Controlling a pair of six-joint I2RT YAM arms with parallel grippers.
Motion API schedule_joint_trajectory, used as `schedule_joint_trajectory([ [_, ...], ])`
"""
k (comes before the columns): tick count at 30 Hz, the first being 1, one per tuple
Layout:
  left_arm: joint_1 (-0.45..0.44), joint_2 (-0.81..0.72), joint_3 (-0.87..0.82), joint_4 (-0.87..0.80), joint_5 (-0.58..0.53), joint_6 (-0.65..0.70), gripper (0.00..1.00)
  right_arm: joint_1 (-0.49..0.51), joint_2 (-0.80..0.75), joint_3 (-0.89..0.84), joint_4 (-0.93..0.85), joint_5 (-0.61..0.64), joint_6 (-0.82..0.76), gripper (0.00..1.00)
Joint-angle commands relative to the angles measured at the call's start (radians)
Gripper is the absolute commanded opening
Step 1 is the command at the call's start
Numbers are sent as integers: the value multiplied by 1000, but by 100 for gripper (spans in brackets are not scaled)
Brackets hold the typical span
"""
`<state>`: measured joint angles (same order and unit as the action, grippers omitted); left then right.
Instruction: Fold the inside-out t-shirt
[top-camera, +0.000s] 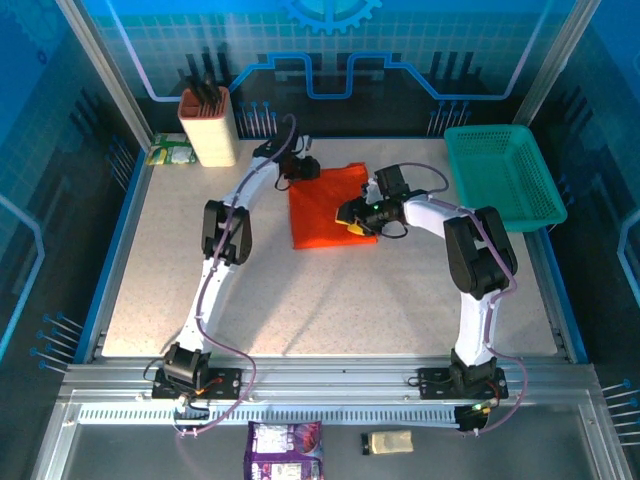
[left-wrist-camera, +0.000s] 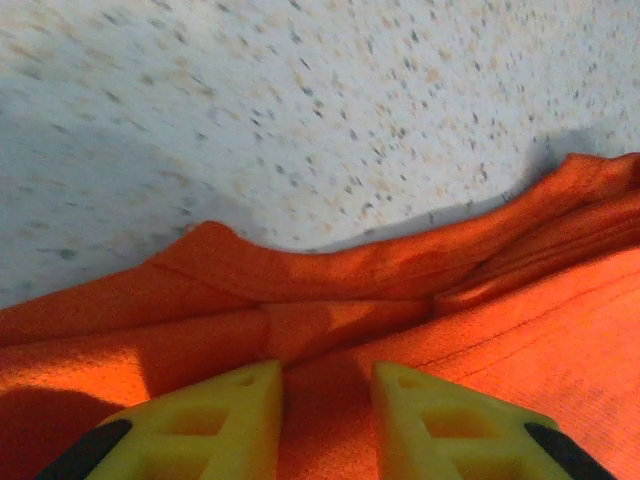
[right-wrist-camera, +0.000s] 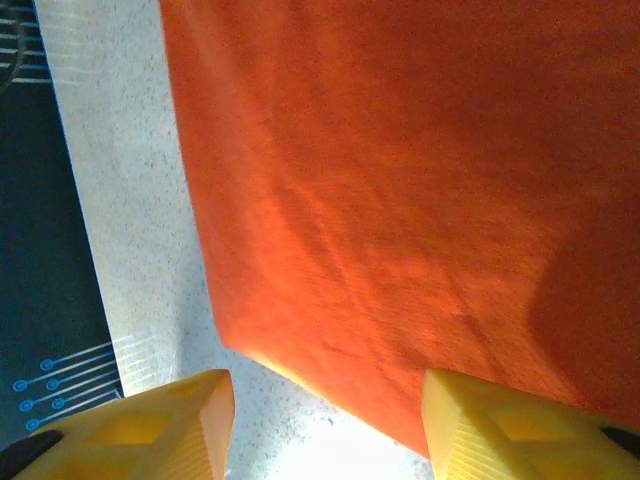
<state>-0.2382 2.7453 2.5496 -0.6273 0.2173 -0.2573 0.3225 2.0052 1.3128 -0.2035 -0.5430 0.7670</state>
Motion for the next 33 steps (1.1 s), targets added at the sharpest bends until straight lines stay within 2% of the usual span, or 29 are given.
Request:
schedule_joint_trajectory([
  [1,14,-47,-84,-47,37,-11,29,-61,56,22,-11,4,-19,53],
  [4,23,-131,-234,-25,43,-16,29,-113,85,85,-92,38,-67,52],
  [7,34,-247,-427,43,62,-83,31,-148,64,142,-166,61,-103,52],
  [12,35,-447,-765,184,58,-191,31,-118,-46,149,-233,42,-129,52],
  [18,32,-629,-1106,274,64,-304,31,18,-190,-20,-211,-38,-115,52],
  [23,17,-798,-1368,366,79,-391,31,125,-243,-147,-181,-104,-114,52],
  [28,-10,-954,-1579,412,71,-462,30,129,-250,-239,-212,-83,-156,51],
  [33,-42,-1109,-1706,407,59,-499,29,98,-275,-296,-340,54,-234,51],
])
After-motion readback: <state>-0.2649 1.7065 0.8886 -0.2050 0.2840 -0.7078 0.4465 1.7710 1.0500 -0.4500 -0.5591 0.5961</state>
